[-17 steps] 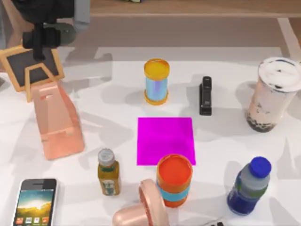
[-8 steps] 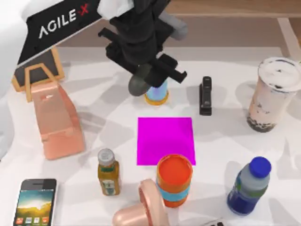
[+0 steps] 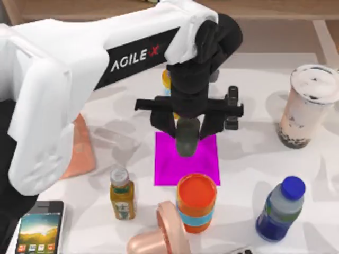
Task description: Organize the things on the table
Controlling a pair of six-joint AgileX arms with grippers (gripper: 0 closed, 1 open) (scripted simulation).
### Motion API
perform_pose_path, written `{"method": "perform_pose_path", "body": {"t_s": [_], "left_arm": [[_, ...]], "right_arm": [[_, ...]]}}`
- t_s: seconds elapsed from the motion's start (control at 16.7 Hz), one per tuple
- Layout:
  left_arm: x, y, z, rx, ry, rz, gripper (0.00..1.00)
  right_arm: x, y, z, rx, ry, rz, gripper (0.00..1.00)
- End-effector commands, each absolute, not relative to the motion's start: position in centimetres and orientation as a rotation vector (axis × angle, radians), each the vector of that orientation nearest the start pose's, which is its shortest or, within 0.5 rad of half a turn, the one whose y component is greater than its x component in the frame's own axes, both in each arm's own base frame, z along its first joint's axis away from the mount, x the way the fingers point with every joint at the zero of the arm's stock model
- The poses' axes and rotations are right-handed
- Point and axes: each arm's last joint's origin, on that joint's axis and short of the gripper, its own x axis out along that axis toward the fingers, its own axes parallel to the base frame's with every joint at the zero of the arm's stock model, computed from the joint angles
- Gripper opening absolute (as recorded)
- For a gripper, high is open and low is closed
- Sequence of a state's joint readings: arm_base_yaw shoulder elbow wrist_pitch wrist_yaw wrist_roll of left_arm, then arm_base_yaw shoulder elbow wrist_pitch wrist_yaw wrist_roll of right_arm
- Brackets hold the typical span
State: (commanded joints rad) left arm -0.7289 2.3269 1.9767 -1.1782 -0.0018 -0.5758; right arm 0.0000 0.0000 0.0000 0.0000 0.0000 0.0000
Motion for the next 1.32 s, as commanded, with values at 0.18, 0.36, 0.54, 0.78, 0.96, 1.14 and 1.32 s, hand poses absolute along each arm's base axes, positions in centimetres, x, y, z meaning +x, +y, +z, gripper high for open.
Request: {"method": "perform_pose_path", "body": {"t_s": [0.18,0.36,0.54,0.78,0.96,1.14,1.32], "left_arm": [[34.8,-30.6,14.8,0.032,1.574,-0.034,0.00],[34.9,-30.6,14.4,0.019,1.582,-0.015,0.00],[34.9,-30.6,14.4,0.019,1.582,-0.015,0.00],[34.6,-30.5,14.5,0.022,1.590,-0.012,0.00],[34.4,-30.6,13.9,0.031,1.595,-0.006,0.00],[34.9,-30.6,13.4,0.019,1.582,-0.015,0.00],[34.9,-30.6,13.4,0.019,1.582,-0.015,0.00]], "right_arm": [[10.6,-0.1,16.0,0.000,0.000,0.000,1.00],[10.6,-0.1,16.0,0.000,0.000,0.000,1.00],[10.6,-0.1,16.0,0.000,0.000,0.000,1.00],[10.6,-0.1,16.0,0.000,0.000,0.000,1.00],[10.6,-0.1,16.0,0.000,0.000,0.000,1.00],[10.6,-0.1,16.0,0.000,0.000,0.000,1.00],[10.6,-0.1,16.0,0.000,0.000,0.000,1.00]]}}
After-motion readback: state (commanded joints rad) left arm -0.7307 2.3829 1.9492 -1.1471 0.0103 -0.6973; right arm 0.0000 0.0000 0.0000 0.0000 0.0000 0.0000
